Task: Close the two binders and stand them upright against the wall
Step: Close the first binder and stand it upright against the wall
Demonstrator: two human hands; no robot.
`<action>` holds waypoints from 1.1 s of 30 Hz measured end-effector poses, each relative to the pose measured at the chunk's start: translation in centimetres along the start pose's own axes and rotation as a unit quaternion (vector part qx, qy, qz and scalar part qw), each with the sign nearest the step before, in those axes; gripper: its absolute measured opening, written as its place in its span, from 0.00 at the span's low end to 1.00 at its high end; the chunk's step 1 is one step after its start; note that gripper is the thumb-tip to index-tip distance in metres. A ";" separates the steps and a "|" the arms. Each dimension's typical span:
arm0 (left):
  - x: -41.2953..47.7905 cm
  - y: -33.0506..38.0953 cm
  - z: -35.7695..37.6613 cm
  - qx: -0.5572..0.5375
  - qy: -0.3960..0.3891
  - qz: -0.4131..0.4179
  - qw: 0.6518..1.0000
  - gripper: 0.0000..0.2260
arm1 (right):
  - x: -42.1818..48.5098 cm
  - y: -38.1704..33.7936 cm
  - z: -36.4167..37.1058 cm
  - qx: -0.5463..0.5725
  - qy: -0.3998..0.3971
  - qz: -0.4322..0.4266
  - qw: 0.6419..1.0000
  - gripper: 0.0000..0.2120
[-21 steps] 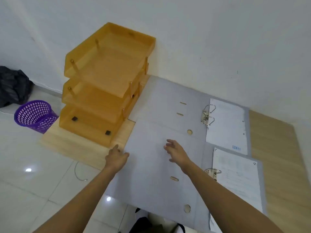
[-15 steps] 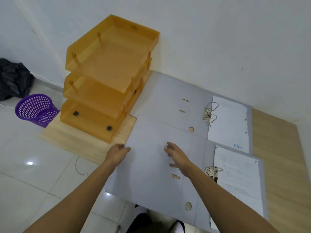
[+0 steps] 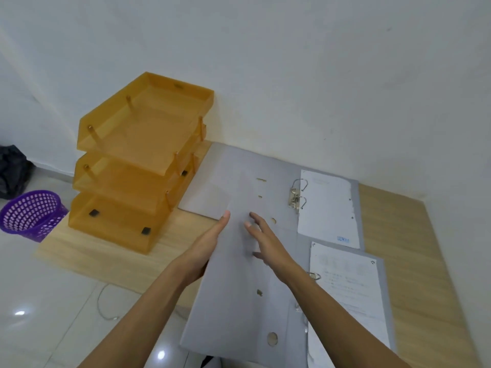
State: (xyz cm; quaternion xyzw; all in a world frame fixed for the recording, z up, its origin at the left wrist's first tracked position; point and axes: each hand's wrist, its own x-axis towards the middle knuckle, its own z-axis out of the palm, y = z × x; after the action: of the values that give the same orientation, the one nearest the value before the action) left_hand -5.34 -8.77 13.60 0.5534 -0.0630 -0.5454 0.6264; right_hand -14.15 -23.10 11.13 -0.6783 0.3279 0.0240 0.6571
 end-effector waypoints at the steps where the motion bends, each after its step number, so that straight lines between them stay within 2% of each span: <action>1: 0.4 -0.2 1.5 0.006 -0.007 0.015 1.000 0.27 | -0.6 -0.5 -0.8 0.020 0.002 -0.004 1.000 0.29; 6: 2.3 -2.4 10.2 0.102 0.000 0.081 0.991 0.27 | -4.4 -2.5 -6.4 0.128 0.022 -0.028 0.991 0.28; 10: 4.9 -6.3 14.2 0.197 -0.037 0.058 0.978 0.33 | -7.2 -1.5 -11.7 0.132 0.055 -0.027 0.989 0.26; 12: 6.2 -8.4 14.7 0.284 -0.021 0.046 0.957 0.35 | -8.2 -0.3 -14.0 0.124 0.086 -0.018 0.988 0.20; 15: 7.7 -11.8 15.5 0.378 0.026 0.016 0.925 0.34 | -10.0 2.6 -18.2 0.118 0.138 -0.004 0.983 0.17; 19: 8.3 -14.7 15.7 0.373 0.114 0.029 0.920 0.37 | -11.5 5.9 -22.4 0.049 0.228 -0.008 0.972 0.17; 22: 8.2 -16.0 15.3 0.291 0.181 0.023 0.939 0.35 | -11.3 7.8 -24.6 -0.011 0.280 -0.027 0.960 0.31; 25: 7.6 -17.7 15.3 0.272 0.206 -0.038 0.939 0.32 | -11.4 10.5 -26.8 -0.071 0.281 -0.017 0.957 0.40; 28: 7.3 -18.5 16.3 0.270 0.211 -0.034 0.939 0.22 | -11.7 14.1 -28.8 -0.151 0.285 0.032 0.946 0.35; 31: 7.7 -19.4 18.5 0.276 0.235 -0.005 0.932 0.23 | -11.8 18.0 -29.3 -0.188 0.237 0.115 0.946 0.31; 33: 8.0 -19.7 19.7 0.280 0.248 0.011 0.927 0.25 | -11.6 19.7 -28.8 -0.226 0.200 0.130 0.944 0.32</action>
State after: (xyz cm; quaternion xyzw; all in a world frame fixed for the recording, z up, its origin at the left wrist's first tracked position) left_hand -27.70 -23.03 1.87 0.8234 -0.0621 -0.3435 0.4475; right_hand -44.11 -42.92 3.14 -0.7510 0.5244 0.0464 0.3986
